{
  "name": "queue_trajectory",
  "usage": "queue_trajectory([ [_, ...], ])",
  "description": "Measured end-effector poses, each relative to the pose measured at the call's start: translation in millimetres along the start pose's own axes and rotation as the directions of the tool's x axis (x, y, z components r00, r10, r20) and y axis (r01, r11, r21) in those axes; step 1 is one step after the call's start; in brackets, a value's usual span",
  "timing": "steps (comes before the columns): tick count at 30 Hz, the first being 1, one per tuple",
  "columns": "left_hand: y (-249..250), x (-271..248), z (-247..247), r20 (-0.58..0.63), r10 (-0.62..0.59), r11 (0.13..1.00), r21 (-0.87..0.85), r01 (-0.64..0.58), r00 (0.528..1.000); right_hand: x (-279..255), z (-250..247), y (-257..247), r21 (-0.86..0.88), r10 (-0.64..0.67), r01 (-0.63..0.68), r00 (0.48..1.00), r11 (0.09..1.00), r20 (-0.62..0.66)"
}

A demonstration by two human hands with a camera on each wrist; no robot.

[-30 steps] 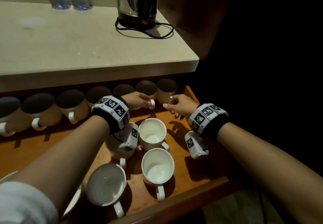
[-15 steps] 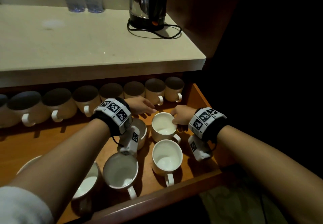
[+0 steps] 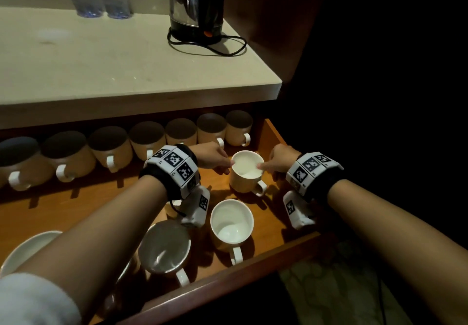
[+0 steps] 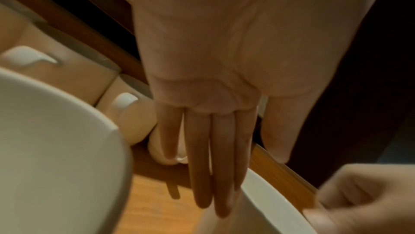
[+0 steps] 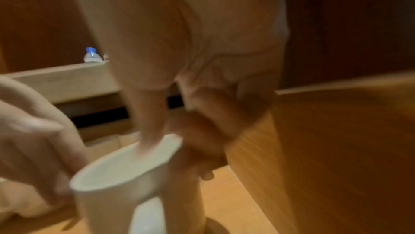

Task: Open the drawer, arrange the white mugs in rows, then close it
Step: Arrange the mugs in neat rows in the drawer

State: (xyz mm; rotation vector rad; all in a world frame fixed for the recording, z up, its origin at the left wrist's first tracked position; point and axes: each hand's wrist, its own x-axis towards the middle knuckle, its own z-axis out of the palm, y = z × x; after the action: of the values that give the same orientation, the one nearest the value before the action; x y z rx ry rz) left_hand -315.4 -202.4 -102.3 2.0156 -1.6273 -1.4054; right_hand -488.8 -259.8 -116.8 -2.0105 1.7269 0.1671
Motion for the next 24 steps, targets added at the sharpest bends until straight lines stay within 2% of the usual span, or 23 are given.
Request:
queue_trajectory([
  [3, 3.5, 3.0, 3.7, 0.005, -0.024, 0.999, 0.037, 0.024, 1.000, -9.5, -0.6, 0.4, -0.029, 0.013, -0.009, 0.989, 1.000, 0.146],
  [6, 5.6, 5.9, 7.1, 0.051, -0.044, 0.998, 0.046, 0.041, 0.998, -14.4, 0.3, -4.0, -0.014, -0.002, 0.004, 0.987, 1.000, 0.161],
  [11, 7.6, 13.1, 8.7, 0.004, -0.031, 0.995, 0.091, 0.031, 0.999, -9.4, 4.2, -7.1, -0.052, 0.003, 0.001, 0.997, 0.999, 0.078],
  [14, 7.1, 17.5, 9.1, -0.001, 0.010, 0.991, 0.132, -0.009, 1.000, -1.4, 8.0, -0.5, 0.030, 0.015, -0.016, 0.999, 0.999, 0.043],
  [18, 8.5, 22.0, 9.9, -0.022, 0.041, 0.982, 0.185, -0.037, 0.999, 3.4, 9.3, 3.4, 0.135, 0.048, -0.056, 0.997, 0.989, 0.062],
  [24, 14.4, 29.8, 13.8, 0.008, 0.033, 0.988, 0.150, -0.033, 0.999, 11.2, 8.0, 3.5, 0.038, 0.062, -0.060, 0.996, 0.997, -0.060],
])
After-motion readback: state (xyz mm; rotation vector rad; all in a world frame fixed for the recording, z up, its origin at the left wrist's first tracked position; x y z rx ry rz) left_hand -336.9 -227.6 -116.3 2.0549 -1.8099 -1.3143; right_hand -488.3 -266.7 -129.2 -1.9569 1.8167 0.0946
